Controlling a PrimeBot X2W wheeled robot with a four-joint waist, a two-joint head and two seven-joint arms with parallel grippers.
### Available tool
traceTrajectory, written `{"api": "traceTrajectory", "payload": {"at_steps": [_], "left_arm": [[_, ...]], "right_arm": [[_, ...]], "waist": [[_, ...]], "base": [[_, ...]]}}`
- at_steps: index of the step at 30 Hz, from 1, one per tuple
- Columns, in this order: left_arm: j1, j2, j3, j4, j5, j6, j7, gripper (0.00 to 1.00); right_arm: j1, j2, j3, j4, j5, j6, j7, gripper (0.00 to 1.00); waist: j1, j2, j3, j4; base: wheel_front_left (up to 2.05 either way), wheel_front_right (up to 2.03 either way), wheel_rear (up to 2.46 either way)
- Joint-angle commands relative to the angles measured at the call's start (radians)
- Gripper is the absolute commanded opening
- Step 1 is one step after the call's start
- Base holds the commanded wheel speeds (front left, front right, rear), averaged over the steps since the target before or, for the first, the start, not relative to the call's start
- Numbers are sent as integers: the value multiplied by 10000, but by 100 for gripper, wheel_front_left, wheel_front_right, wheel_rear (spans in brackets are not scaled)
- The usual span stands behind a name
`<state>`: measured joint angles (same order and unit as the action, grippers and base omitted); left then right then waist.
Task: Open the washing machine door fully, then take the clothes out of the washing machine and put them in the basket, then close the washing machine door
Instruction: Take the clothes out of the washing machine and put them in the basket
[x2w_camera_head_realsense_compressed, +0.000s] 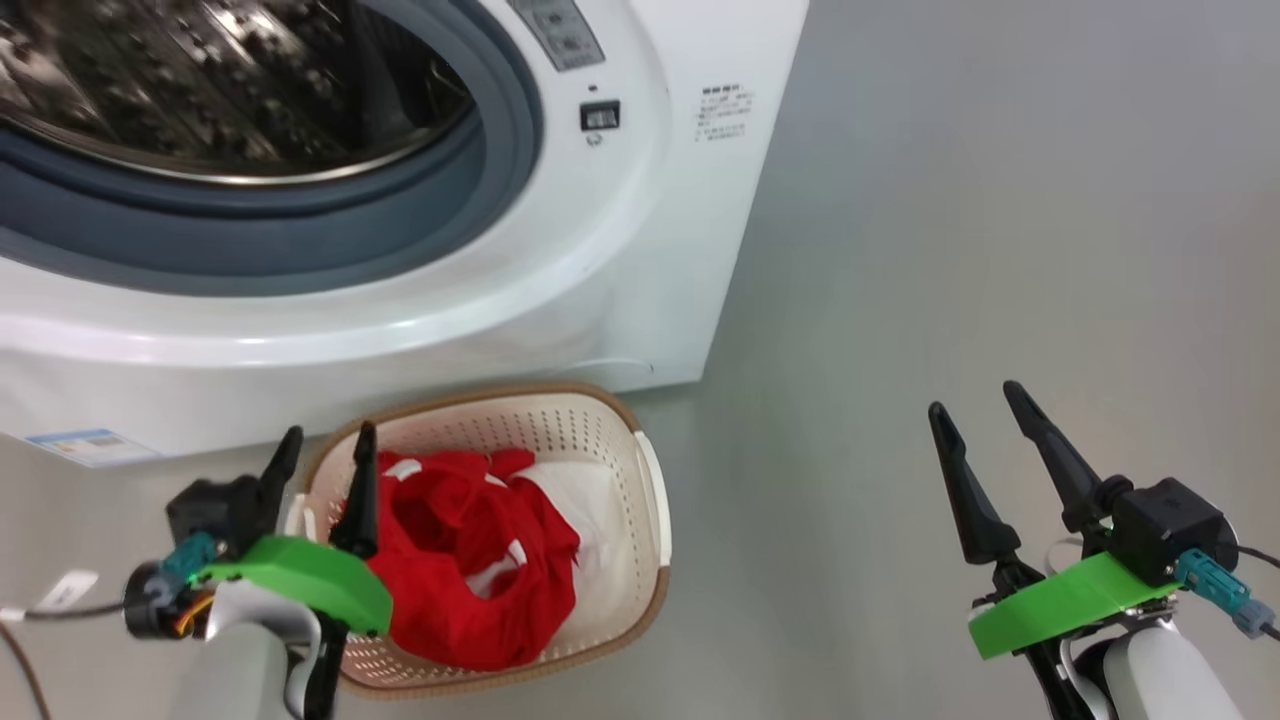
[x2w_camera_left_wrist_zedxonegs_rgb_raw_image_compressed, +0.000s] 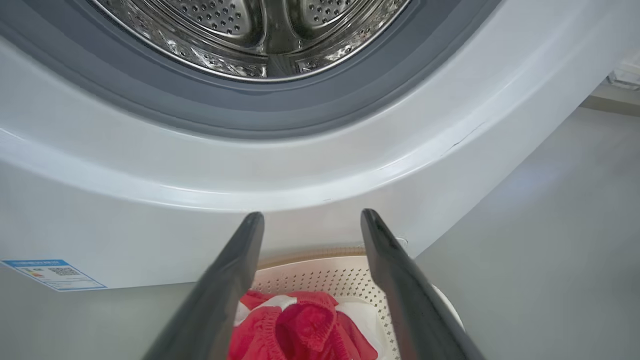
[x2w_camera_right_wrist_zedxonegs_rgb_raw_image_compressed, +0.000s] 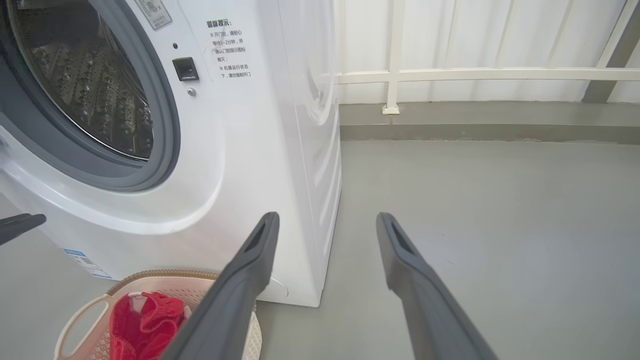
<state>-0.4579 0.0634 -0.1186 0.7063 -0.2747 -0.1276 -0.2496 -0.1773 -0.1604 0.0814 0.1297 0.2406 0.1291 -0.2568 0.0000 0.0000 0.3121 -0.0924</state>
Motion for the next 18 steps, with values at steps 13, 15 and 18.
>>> {"api": "traceTrajectory", "payload": {"at_steps": [13,15,18], "left_arm": [[1830,101,1391,-3077,939,-30,-122,100],[2023,71,1440,-3358,1034,-30,-122,100],[2292,42,1482,-3749,1114,-30,-122,100]], "right_arm": [[731,-324,8,-163,127,16,-49,100],[829,-348,-9,-162,134,16,-49,100],[948,-397,-38,-170,154,16,-49,100]], "waist": [[0,0,-1375,617],[0,0,-1504,655],[0,0,-1656,701]], "base": [[0,0,0],[0,0,0],[0,0,0]]}}
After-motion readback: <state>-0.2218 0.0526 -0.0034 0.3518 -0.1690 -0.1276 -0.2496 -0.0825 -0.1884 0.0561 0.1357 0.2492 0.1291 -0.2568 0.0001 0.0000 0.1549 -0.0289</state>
